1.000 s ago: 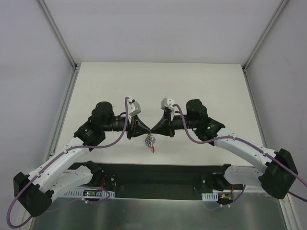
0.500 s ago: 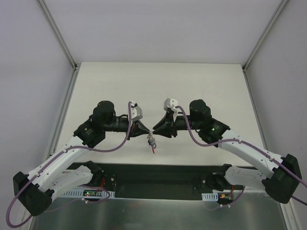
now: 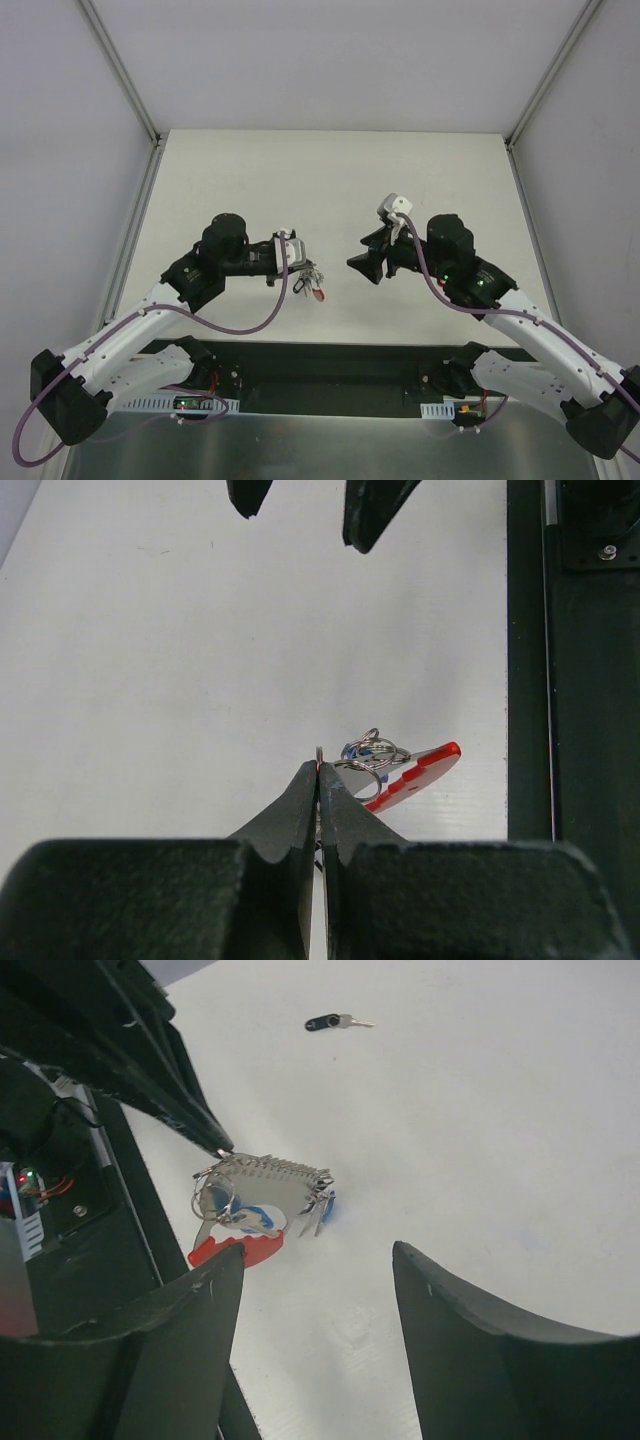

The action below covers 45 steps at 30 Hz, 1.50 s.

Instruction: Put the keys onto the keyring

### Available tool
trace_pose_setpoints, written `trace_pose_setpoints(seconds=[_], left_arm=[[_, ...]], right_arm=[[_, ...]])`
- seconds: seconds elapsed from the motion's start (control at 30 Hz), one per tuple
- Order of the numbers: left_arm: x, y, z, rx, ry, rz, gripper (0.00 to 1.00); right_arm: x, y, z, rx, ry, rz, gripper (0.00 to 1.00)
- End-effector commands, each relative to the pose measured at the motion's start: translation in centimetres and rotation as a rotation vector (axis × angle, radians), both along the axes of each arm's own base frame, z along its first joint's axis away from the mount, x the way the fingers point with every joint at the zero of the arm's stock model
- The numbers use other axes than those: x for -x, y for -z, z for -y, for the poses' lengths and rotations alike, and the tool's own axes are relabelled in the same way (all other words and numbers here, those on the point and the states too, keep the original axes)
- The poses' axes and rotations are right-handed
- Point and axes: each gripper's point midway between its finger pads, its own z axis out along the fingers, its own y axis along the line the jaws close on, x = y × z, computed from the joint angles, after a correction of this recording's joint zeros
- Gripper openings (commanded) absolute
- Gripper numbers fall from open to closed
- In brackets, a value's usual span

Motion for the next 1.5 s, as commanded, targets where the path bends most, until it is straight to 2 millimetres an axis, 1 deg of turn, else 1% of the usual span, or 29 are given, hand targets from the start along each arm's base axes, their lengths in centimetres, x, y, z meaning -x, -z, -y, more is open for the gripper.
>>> trace_pose_setpoints(seconds=[0.0, 0.03, 0.07, 0.1, 0.13, 0.17, 0.2, 0.23, 0.27, 0.3, 0.33, 0.37, 0.4, 0.43, 0.47, 0.5, 0.6, 0.63, 0.73, 0.77, 0.8, 0.83, 0.87, 1.03, 1.13, 1.2, 1.33, 1.47], left_arm=[[-0.5, -0.7, 1.5, 0.068, 0.049, 0.135, 0.0], [-0.4, -0.5, 1.6, 0.083, 0.047, 0.127, 0.0], [-0.1, -0.3, 1.8, 0.108, 0.039, 0.077, 0.0], [0.3, 0.4, 1.7, 0.124, 0.035, 0.059, 0.0], [0.2, -0.1, 1.9, 0.161, 0.03, 0.069, 0.0], [0.4, -0.3, 2.0, 0.192, 0.012, 0.031, 0.0], [0.5, 0.3, 1.7, 0.208, -0.006, 0.012, 0.0], [0.4, -0.6, 1.9, 0.258, -0.015, 0.033, 0.0], [0.5, -0.7, 1.8, 0.289, -0.033, -0.002, 0.0], [0.5, 0.2, 1.5, 0.298, -0.057, -0.019, 0.0], [0.5, 0.1, 1.4, 0.325, -0.068, -0.02, 0.0], [0.5, -0.6, 1.5, 0.374, -0.072, -0.019, 0.0], [0.7, 0.1, 1.3, 0.381, -0.081, -0.032, 0.0], [0.8, 0.2, 1.2, 0.395, -0.082, -0.037, 0.0], [0.9, -0.5, 1.2, 0.436, -0.077, -0.032, 0.0], [1.1, 0.5, 1.1, 0.436, -0.084, -0.048, 0.0], [1.6, 1.1, 0.8, 0.486, -0.087, -0.072, 0.0], [1.7, 1.1, 0.7, 0.499, -0.084, -0.076, 0.0], [2.3, 1.1, 0.5, 0.539, -0.076, -0.097, 0.0], [2.5, 1.3, 0.4, 0.545, -0.078, -0.11, 0.0], [2.6, 0.7, 0.3, 0.565, -0.076, -0.096, 0.0], [2.7, 0.6, 0.2, 0.576, -0.074, -0.1, 0.0], [2.7, 0.6, 0.0, 0.587, -0.085, -0.1, 0.0], [3.1, -0.8, -0.6, 0.663, -0.084, -0.088, 0.0], [3.2, -1.0, -0.5, 0.677, -0.081, -0.108, 0.0], [3.3, -1.4, -0.5, 0.694, -0.074, -0.107, 0.0], [3.3, -1.7, -0.3, 0.703, -0.06, -0.118, 0.0], [3.4, -1.9, 0.2, 0.699, -0.04, -0.138, 0.0]], right_arm=[[-1.9, 0.5, 2.3, 0.006, 0.194, -0.018, 0.65], [-1.9, 0.9, 2.4, 0.006, 0.204, -0.031, 0.65], [-1.9, 0.9, 2.4, 0.004, 0.203, -0.034, 0.65], [-1.6, 1.2, 2.0, 0.004, 0.178, -0.05, 0.65], [-1.4, 1.6, 1.7, 0.004, 0.163, -0.058, 0.67], [-1.3, 1.8, 1.5, -0.006, 0.152, -0.075, 0.67], [-0.7, 2.0, 0.9, -0.019, 0.111, -0.086, 0.67], [-0.9, 1.9, 0.4, -0.042, 0.096, -0.082, 0.67], [-0.6, 3.1, 0.3, -0.033, 0.086, -0.113, 0.67], [-0.3, 3.0, -0.4, -0.057, 0.05, -0.114, 0.66], [-0.5, 3.3, -0.9, -0.063, 0.034, -0.118, 0.66], [-0.3, 4.0, -1.2, -0.06, 0.021, -0.137, 0.66], [0.1, 4.3, -1.5, -0.064, -0.004, -0.158, 0.66], [0.1, 4.3, -1.9, -0.074, -0.021, -0.156, 0.65], [0.3, 4.9, -2.3, -0.066, -0.037, -0.172, 0.65], [0.6, 5.4, -2.5, -0.065, -0.052, -0.188, 0.64], [1.1, 5.7, -3.3, -0.073, -0.091, -0.191, 0.6], [1.1, 5.5, -3.5, -0.087, -0.098, -0.18, 0.59], [1.1, 5.8, -4.0, -0.113, -0.12, -0.175, 0.57], [1.5, 5.9, -4.2, -0.121, -0.144, -0.182, 0.56], [1.5, 5.3, -4.6, -0.147, -0.163, -0.167, 0.55], [1.7, 5.4, -4.7, -0.154, -0.176, -0.175, 0.55], [2.1, 5.0, -4.8, -0.165, -0.204, -0.171, 0.54], [2.5, 4.5, -5.3, -0.17, -0.263, -0.141, 0.5], [2.7, 4.0, -5.4, -0.178, -0.291, -0.126, 0.47], [3.0, 3.4, -5.6, -0.192, -0.318, -0.115, 0.45], [2.9, 2.9, -5.9, -0.206, -0.332, -0.106, 0.4], [2.9, 2.5, -6.4, -0.221, -0.348, -0.103, 0.32]])
